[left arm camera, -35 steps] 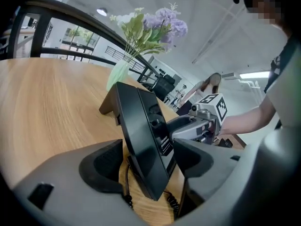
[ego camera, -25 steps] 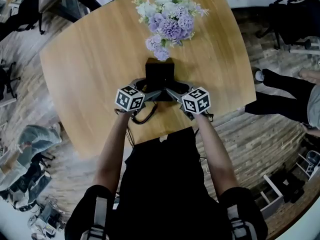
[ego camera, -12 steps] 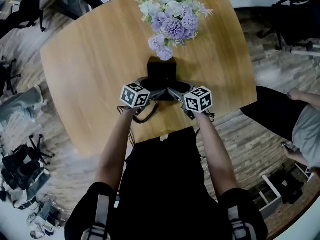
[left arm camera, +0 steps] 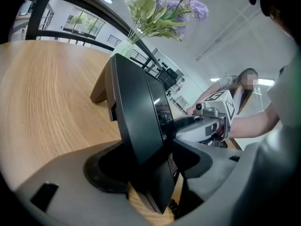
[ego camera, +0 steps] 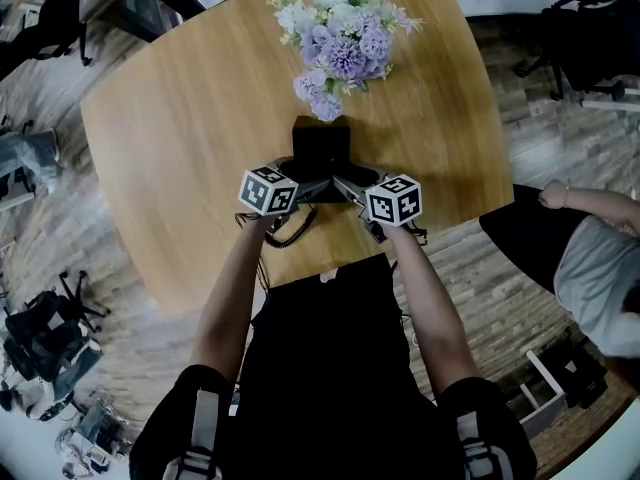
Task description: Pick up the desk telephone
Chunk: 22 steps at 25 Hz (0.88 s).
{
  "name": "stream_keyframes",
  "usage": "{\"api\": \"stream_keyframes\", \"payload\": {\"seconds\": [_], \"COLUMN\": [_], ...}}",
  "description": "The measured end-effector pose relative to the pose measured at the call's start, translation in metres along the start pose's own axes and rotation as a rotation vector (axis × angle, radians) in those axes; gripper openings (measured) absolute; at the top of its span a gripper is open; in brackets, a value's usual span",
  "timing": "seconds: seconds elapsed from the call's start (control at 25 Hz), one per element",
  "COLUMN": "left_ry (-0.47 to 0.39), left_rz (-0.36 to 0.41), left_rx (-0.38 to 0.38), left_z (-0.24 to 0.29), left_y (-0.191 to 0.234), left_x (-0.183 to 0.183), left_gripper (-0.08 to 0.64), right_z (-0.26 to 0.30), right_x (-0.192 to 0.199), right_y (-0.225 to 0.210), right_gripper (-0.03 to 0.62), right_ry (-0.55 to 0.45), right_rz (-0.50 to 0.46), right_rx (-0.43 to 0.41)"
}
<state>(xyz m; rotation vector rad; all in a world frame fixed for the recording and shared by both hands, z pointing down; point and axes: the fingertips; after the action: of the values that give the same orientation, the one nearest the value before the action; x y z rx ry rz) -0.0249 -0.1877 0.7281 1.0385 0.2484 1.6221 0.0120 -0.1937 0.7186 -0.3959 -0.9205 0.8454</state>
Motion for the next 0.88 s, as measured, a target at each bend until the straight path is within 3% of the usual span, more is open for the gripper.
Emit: {"api": "stream_keyframes", "payload": {"seconds": [0.44,0.88], "left_ry": [-0.017,-0.062], "left_rz": [-0.009,0.029], "left_rx": [-0.013,-0.014], "left_z": [-0.016,-0.039], "left_y": [-0.011,-0.03], "left_x": [0.013,0.005], "left_gripper": [0.314,0.31], "right_z": [-0.003,-0.017], "right_x": [0.01,0.0], "right_y": [0.019,0.044], "right_gripper": [0.178,0.178], "right_ry": [0.025,-0.017], "right_rz": [0.01,-0.025], "right_rx": [-0.015,-0.01]}}
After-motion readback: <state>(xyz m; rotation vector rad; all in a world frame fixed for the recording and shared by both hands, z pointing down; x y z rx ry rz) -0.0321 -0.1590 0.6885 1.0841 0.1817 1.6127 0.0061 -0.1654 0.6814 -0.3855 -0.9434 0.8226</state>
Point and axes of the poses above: the fingertips, and each gripper's own axes: z forward along the fingers, y to its left, x out of its underside, and after that the axes turned 2 degrees about -z, right-handed
